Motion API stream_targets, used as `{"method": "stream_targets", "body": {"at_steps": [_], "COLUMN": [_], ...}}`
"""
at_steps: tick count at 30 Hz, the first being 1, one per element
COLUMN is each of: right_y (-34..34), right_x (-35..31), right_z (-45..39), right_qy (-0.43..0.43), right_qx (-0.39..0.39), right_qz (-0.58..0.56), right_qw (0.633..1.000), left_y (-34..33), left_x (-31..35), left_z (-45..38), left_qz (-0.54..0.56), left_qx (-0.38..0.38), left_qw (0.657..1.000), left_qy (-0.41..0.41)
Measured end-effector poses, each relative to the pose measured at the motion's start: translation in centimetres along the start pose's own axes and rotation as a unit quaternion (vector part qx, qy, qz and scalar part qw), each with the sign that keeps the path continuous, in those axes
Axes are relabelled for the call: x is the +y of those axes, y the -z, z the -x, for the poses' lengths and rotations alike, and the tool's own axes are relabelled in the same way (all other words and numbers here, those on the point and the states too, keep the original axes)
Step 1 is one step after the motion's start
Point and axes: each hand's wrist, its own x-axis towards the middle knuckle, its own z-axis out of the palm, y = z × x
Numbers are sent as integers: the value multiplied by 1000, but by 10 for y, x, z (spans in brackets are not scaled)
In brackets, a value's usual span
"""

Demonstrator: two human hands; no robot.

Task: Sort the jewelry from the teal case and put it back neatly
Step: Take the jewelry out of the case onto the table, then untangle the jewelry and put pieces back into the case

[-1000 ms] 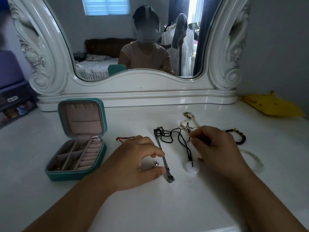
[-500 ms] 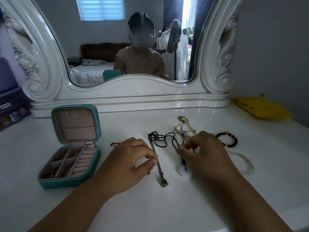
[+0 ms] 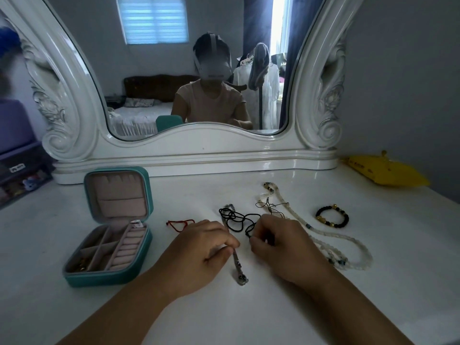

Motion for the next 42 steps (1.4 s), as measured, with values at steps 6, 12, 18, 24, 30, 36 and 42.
{"method": "stream_targets", "body": {"at_steps": [6,12,18,24,30,36,42], "right_y": [18,24,39,43,36,24,21], "right_x": [-4,-3,-22,-64,-86,-83,-77], "right_z": [-5,-14,-23,-38,-51,-62,-77], "right_qy": [-100,-133,-99,-18,34,-23,-35], "right_qx": [86,103,67,-6,46,38,-32], "right_qz": [-334,-455,-388,-300,-326,-390,-551], "right_qw": [933,875,914,954,943,920,833], "left_y": [-1,-4,15,48,66,76,87], "left_x": [4,17,10,34,42,23,-5], "left_z": [0,-7,-12,-28,-36,-39,-37], "left_qz": [-19,-64,44,354,457,408,434], "left_qx": [-13,-40,57,87,152,218,236], "left_qw": [1000,995,997,927,871,867,834], "left_qy": [-1,-60,38,92,96,185,248]}}
